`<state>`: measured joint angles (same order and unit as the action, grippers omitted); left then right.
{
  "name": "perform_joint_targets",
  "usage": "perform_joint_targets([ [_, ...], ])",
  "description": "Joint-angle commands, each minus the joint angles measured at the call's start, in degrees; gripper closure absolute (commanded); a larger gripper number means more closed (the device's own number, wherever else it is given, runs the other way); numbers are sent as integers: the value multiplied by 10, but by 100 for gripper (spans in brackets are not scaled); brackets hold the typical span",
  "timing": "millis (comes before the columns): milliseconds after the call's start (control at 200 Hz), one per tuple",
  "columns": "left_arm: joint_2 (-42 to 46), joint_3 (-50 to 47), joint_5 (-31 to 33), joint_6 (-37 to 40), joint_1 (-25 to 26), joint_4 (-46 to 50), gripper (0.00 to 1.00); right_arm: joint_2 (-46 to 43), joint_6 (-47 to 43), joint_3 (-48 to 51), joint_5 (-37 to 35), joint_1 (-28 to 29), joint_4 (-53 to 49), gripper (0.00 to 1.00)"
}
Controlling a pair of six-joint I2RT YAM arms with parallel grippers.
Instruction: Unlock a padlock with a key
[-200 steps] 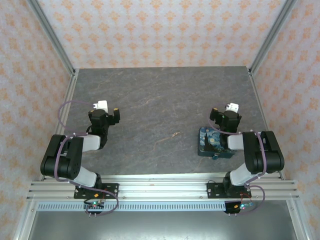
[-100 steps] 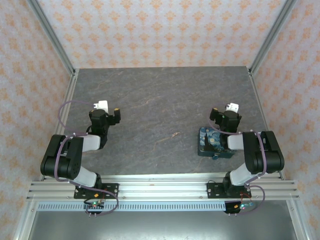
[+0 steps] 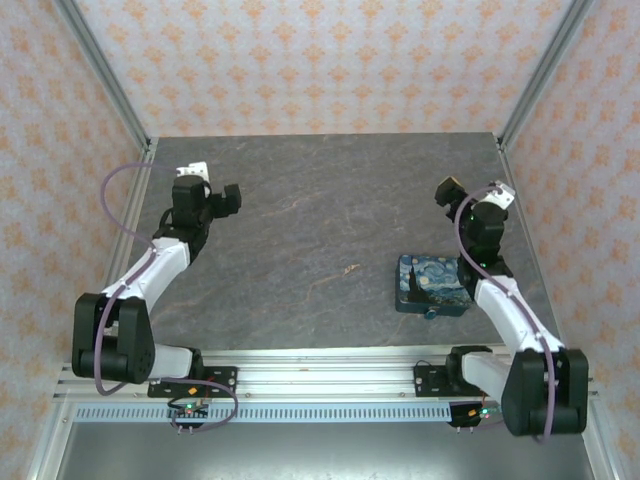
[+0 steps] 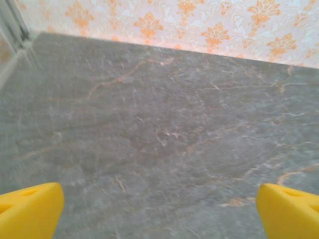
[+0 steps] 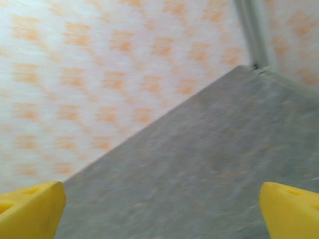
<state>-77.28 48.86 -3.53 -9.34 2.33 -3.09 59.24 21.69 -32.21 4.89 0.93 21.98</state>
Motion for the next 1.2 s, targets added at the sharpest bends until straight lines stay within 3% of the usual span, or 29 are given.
perform_joint_targets([
  [0,18,32,-26,-112,14,162,1,-17,115,3,145,4,-42,1],
  [110,31,23,-66,-182,26,187,0,-18,152,-19,177,41,-113,4],
  [290,65,-8,-66,-262,78,184,0,2,171,-77,141,165,-267,14],
  [475,77,4,-42,-293,135,201,0,113,223,-139,86,292,-370,32],
  [621,70,18,-10,-307,164,215,0,208,296,-170,39,347,-408,45],
  [806,52,22,16,-317,172,228,0,276,369,-179,11,369,-412,57],
  [1196,38,-2,-14,-320,172,186,0,353,386,-234,-17,398,-453,59],
])
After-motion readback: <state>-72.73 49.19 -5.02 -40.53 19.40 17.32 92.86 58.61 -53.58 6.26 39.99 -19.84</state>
